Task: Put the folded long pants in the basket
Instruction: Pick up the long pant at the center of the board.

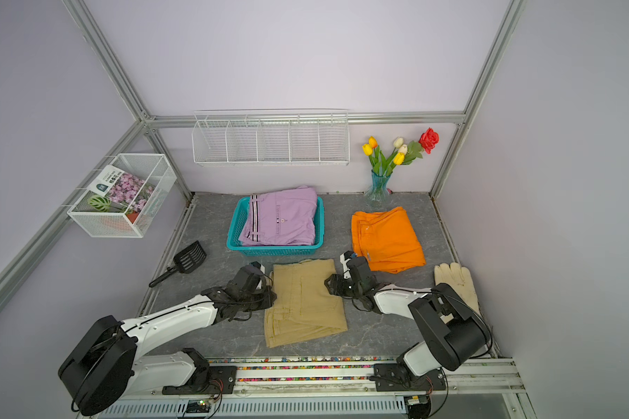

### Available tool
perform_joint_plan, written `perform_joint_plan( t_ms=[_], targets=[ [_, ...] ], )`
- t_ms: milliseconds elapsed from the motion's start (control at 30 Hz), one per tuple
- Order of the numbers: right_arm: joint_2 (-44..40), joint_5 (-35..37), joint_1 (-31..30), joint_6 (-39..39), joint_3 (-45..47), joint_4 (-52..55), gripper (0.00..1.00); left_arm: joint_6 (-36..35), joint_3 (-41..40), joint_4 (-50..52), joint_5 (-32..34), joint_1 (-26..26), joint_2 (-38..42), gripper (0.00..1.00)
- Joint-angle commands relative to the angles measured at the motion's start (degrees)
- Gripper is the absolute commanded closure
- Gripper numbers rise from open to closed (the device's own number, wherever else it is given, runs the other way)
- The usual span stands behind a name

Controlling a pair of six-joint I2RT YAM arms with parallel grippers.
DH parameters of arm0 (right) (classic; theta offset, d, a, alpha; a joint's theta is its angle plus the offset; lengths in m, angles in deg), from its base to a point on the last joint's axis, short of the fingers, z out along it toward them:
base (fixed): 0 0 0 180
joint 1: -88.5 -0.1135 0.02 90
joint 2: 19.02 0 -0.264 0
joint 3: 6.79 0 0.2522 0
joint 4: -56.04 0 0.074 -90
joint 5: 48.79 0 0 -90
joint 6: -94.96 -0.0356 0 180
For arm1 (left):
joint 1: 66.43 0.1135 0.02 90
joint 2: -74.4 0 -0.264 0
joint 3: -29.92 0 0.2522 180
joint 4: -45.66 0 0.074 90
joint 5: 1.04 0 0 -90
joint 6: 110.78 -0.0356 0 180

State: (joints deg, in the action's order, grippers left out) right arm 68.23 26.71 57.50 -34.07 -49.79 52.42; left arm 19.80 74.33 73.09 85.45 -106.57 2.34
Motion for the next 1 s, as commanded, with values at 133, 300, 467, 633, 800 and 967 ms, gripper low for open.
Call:
perform_joint_plan(
  t_ms=[133, 300, 467, 633, 800, 967],
  targets=[
    [-6.9, 5.2, -2.5, 0.2, 0.0, 8.2, 1.0, -0.8, 3.9, 2.1, -0.8, 0.4, 0.4, 1.0],
    [-15.1, 8.3, -8.3, 0.5, -3.0, 14.6, 1.0, 0.1, 9.6, 9.5, -2.4, 0.4, 6.1, 1.0],
    [-19.3, 17.8, -17.6, 3.2, -14.5, 28.0, 1.0, -0.8, 18.4, 18.6, -2.8, 0.4, 14.0, 1.0],
    [-23.3, 21.5, -18.3, 5.6, -20.7, 32.7, 1.0, -3.4, 26.0, 23.3, 1.8, 0.6, 19.7, 1.0],
    [-20.9, 24.1, -18.1, 8.6, -28.2, 34.7, 1.0, -5.8, 34.2, 27.6, 1.5, 5.2, 16.6, 1.0],
    [-13.5, 21.1, -14.7, 9.9, -37.3, 35.7, 1.0, -7.2, 37.3, 25.3, -5.2, 16.5, 7.3, 1.0]
  ],
)
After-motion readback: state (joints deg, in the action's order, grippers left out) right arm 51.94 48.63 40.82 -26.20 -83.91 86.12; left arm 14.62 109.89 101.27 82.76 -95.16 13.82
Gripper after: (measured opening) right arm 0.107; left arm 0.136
